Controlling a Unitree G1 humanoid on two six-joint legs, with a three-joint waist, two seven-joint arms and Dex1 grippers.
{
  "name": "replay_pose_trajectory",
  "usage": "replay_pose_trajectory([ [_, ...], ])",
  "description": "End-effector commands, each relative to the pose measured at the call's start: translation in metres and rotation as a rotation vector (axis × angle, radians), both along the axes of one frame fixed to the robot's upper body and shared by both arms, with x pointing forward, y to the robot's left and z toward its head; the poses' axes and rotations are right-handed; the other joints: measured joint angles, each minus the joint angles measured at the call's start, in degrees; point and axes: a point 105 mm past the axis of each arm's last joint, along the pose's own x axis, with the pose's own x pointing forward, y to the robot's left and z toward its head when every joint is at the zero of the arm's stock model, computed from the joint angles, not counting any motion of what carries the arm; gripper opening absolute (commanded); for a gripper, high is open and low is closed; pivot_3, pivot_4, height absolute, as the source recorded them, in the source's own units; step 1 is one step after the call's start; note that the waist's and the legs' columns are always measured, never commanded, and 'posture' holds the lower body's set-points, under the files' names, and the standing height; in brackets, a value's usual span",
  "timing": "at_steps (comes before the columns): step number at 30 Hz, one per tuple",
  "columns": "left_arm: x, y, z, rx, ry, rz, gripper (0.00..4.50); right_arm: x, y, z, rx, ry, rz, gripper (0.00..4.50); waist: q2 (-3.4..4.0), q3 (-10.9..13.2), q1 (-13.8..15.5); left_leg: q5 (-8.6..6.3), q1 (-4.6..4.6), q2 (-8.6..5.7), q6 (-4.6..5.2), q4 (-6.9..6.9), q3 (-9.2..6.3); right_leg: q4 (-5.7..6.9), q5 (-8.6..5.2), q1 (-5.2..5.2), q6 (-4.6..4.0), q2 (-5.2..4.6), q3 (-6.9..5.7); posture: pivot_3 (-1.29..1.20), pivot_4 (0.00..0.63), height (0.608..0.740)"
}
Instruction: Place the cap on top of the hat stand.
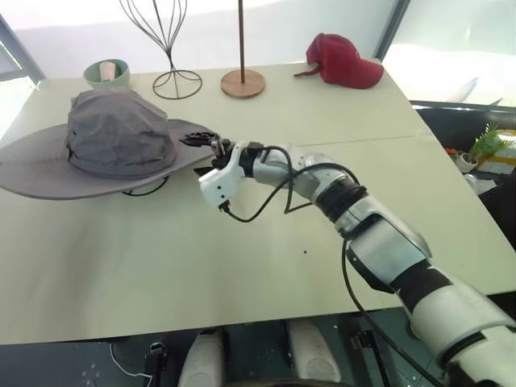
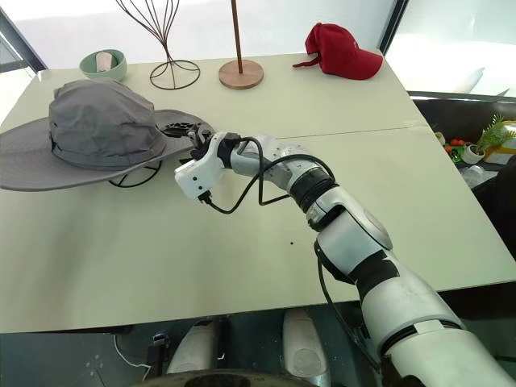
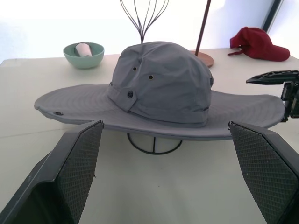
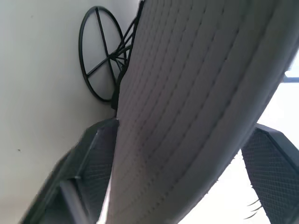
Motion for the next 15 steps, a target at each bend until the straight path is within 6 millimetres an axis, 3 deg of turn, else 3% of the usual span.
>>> replay_pose_trajectory([
  [1, 0.0, 0.001, 0.007, 0.026, -0.017, 0.0, 4.5, -0.01, 0.007, 0.012, 0.013, -0.131, 0.067, 2.07, 0.0, 0.0, 0.0, 0.0, 0.0, 0.0, 0.0, 0.0, 0.0, 0.0, 0.0, 0.0, 0.0, 0.0, 0.0, 0.0, 0.15, 0.74],
  [5, 0.002, 0.002, 0.007, 0.028, -0.017, -0.003, 4.5, -0.01, 0.005, 0.008, 0.014, -0.168, 0.068, 0.05, -0.02, 0.0, 0.01, 0.0, 0.0, 0.0, 0.0, -0.01, 0.0, 0.0, -0.01, -0.01, -0.01, 0.0, 0.0, 0.0, 0.15, 0.74],
  [11, 0.004, 0.003, 0.008, 0.029, -0.019, -0.004, 4.5, -0.002, 0.002, 0.008, 0.019, -0.301, 0.041, 0.05, -0.02, 0.0, 0.01, 0.0, -0.01, 0.0, 0.0, -0.01, 0.0, 0.01, -0.01, -0.02, -0.02, 0.0, 0.0, 0.0, 0.15, 0.74],
  [15, 0.005, 0.003, 0.008, 0.031, -0.017, -0.006, 4.5, 0.004, 0.0, 0.007, 0.031, -0.303, 0.011, 0.05, -0.02, 0.0, 0.02, 0.0, -0.01, 0.0, 0.0, -0.01, 0.0, 0.01, -0.02, -0.02, -0.03, 0.0, 0.01, 0.0, 0.15, 0.74],
])
